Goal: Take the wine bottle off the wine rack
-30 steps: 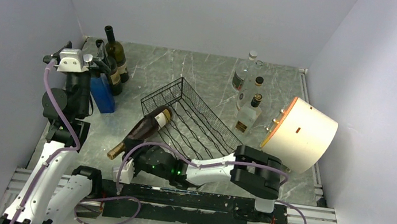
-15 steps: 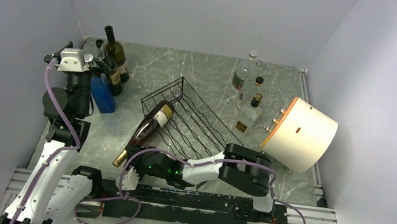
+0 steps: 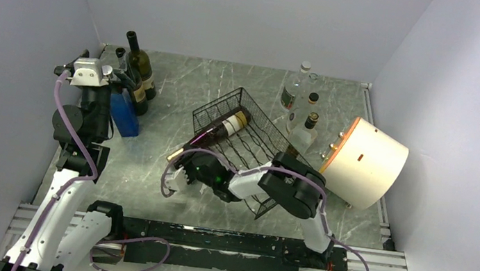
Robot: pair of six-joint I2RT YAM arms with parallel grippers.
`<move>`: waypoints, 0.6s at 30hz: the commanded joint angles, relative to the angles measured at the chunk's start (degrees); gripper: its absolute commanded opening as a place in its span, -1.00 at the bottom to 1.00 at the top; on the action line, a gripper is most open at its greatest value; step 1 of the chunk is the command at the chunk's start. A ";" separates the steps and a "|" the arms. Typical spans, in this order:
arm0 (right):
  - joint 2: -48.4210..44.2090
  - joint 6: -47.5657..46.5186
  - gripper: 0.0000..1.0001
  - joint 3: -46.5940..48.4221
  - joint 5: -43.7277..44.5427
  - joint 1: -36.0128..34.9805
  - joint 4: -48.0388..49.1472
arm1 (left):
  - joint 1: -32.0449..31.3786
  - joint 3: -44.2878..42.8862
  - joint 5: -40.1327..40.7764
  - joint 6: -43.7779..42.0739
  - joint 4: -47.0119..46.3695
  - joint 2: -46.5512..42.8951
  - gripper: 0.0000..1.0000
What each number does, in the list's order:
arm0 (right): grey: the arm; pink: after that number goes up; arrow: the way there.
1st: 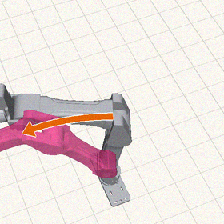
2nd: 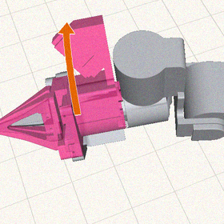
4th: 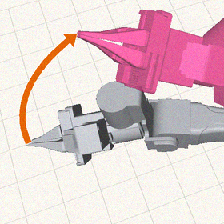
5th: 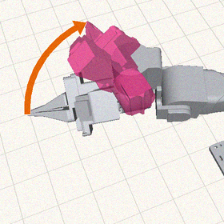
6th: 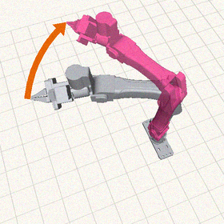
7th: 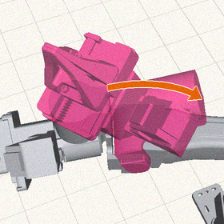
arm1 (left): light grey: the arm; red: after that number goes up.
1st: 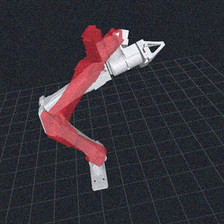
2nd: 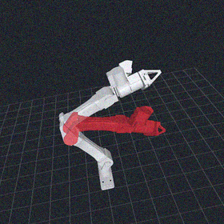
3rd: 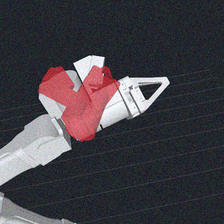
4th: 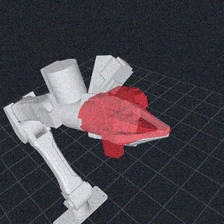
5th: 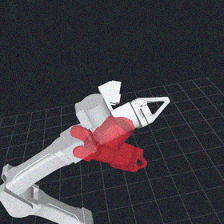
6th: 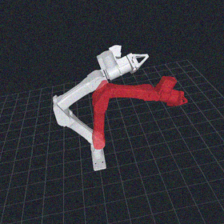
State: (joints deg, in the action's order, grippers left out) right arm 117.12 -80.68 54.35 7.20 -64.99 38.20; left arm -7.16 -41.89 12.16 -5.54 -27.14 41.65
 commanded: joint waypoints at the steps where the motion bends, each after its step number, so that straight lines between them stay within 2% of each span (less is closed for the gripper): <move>1: 2.39 -0.52 -1.00 0.00 2.23 4.53 -0.30 | 0.30 -0.81 -1.35 0.49 -0.90 -0.03 0.88; 5: 2.49 -0.87 -1.00 1.40 1.19 5.66 -0.31 | 0.30 -0.87 -1.70 0.54 -0.82 -0.01 0.88; 18: 0.15 7.78 -1.00 7.49 -3.56 -6.87 1.09 | 0.38 -0.83 -1.43 0.27 -0.81 0.01 0.89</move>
State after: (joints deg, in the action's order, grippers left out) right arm 118.04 -77.14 59.13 8.08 -67.24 36.75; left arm -7.16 -41.89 11.79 -5.54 -27.16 41.80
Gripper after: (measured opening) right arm 0.384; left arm 0.942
